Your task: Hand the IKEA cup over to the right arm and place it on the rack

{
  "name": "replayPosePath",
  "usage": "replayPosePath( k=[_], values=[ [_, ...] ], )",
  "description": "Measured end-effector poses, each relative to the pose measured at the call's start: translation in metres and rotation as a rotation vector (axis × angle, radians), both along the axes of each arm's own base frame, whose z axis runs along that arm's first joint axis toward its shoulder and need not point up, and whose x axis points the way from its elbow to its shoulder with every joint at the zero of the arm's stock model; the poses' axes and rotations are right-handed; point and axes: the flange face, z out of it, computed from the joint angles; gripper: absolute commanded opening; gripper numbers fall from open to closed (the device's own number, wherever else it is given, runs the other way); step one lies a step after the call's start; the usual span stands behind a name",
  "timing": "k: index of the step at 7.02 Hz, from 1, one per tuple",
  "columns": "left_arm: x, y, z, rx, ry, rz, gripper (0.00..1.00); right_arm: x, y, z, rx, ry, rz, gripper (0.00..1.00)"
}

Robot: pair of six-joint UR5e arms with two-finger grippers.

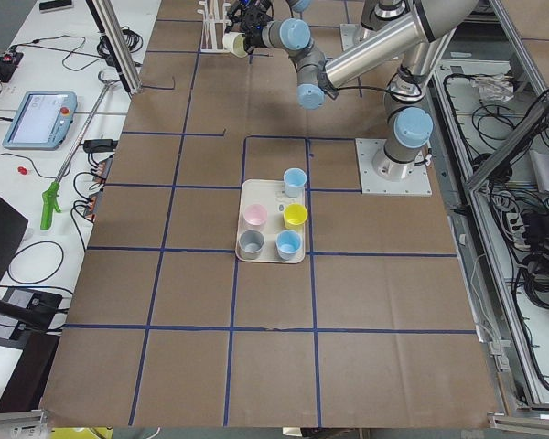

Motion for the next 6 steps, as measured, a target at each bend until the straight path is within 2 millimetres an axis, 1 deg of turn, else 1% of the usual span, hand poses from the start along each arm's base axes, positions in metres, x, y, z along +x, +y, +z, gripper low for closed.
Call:
replayPosePath(
  k=[2, 4, 5, 6],
  values=[
    [-0.0002, 0.0001, 0.0002, 0.000, 0.001, -0.001, 0.00, 0.0029, -0.0066, -0.0018, 0.000, 0.000, 0.002, 0.98],
    [-0.0006, 0.0007, 0.0005, -0.001, 0.001, -0.002, 0.00, 0.0040, -0.0079, -0.0027, 0.002, 0.000, 0.003, 0.98],
    [-0.0006, 0.0008, 0.0006, -0.001, 0.001, -0.002, 0.00, 0.0040, -0.0081, -0.0030, 0.004, 0.000, 0.003, 0.89],
    [-0.0006, 0.0007, 0.0008, -0.002, 0.001, -0.002, 0.00, 0.0038, -0.0081, -0.0035, 0.006, 0.001, 0.003, 0.71]
  ],
)
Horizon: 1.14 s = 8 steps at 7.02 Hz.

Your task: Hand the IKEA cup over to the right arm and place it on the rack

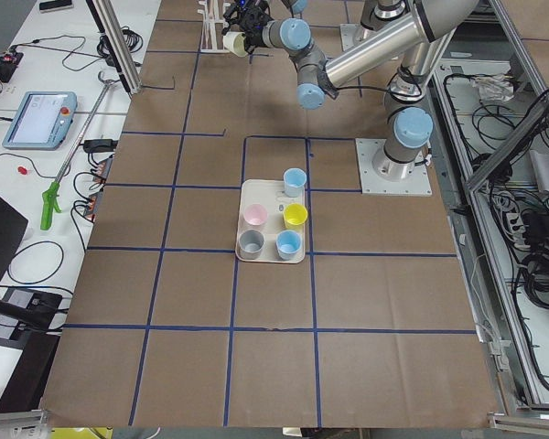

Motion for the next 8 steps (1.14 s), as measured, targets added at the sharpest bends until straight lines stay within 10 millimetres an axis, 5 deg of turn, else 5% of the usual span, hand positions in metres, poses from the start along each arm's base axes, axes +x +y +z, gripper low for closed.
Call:
replayPosePath(
  k=[1, 3, 8],
  values=[
    [0.0000, -0.0001, 0.0002, 0.000, 0.000, 0.000, 0.00, -0.0001, 0.0002, -0.0006, 0.001, 0.001, 0.001, 0.57],
    [0.0000, 0.0001, -0.0001, 0.000, 0.000, 0.000, 0.00, 0.0000, 0.0006, -0.0008, 0.002, -0.001, 0.006, 0.44],
    [0.0000, 0.0006, 0.0005, 0.001, 0.001, 0.001, 0.00, 0.0000, 0.0013, 0.0004, 0.000, -0.004, 0.014, 0.41]
  ],
)
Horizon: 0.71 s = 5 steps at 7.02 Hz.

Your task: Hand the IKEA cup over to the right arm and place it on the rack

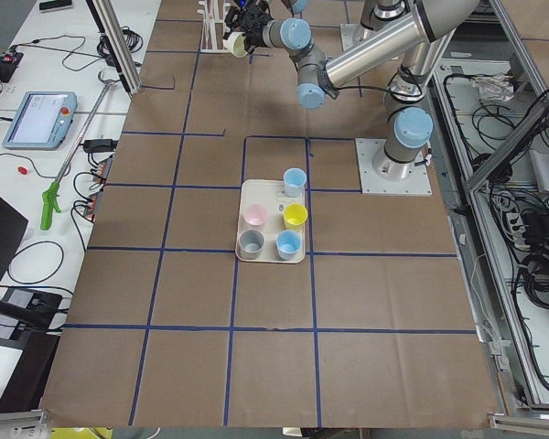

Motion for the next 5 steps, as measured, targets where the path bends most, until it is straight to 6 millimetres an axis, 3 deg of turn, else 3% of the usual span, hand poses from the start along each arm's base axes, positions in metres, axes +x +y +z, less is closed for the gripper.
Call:
replayPosePath(
  k=[1, 2, 3, 5],
  values=[
    [0.0000, 0.0000, 0.0001, 0.000, 0.000, 0.000, 0.26, -0.0001, 0.0003, 0.0005, -0.001, 0.000, 0.000, 0.41],
    [0.0002, -0.0001, -0.0002, 0.005, 0.001, 0.006, 0.80, -0.0003, 0.0003, 0.0009, 0.002, 0.001, 0.000, 0.40],
    [0.0005, -0.0007, -0.0008, 0.015, 0.005, 0.016, 0.92, -0.0002, 0.0000, 0.0013, 0.008, 0.002, 0.001, 0.39],
    [0.0011, 0.0028, 0.0049, 0.022, 0.017, 0.032, 0.99, -0.0005, -0.0008, 0.0011, 0.013, 0.004, 0.001, 0.39]
  ],
)
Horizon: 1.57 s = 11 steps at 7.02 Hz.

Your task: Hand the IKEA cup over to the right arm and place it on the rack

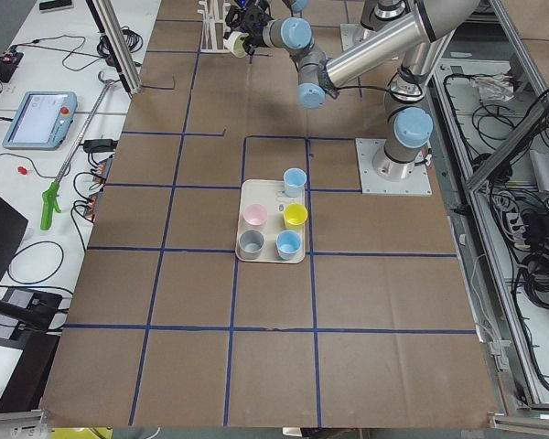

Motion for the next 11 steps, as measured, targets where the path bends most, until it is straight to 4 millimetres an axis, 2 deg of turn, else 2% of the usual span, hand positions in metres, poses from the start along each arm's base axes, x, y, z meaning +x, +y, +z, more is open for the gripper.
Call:
replayPosePath(
  k=[3, 4, 6, 8, 9, 11],
  values=[
    [0.008, 0.005, 0.009, -0.006, -0.006, 0.032, 0.99, -0.001, -0.001, 0.000, 0.000, 0.000, -0.001, 0.38],
    [0.014, 0.012, 0.009, -0.004, -0.029, 0.064, 0.99, -0.004, -0.003, 0.000, 0.001, 0.001, -0.006, 0.38],
    [0.040, 0.031, 0.019, 0.046, -0.095, 0.163, 0.99, -0.019, -0.012, 0.001, -0.018, 0.018, -0.020, 0.37],
    [0.071, 0.052, 0.038, 0.194, -0.177, 0.262, 0.99, -0.061, -0.031, 0.008, -0.103, 0.087, -0.034, 0.36],
    [0.081, 0.060, 0.041, 0.265, -0.208, 0.291, 0.99, -0.083, -0.039, 0.015, -0.174, 0.148, -0.025, 0.34],
    [0.092, 0.060, 0.047, 0.423, -0.267, 0.319, 0.99, -0.122, -0.050, 0.027, -0.352, 0.310, 0.025, 0.32]
  ],
)
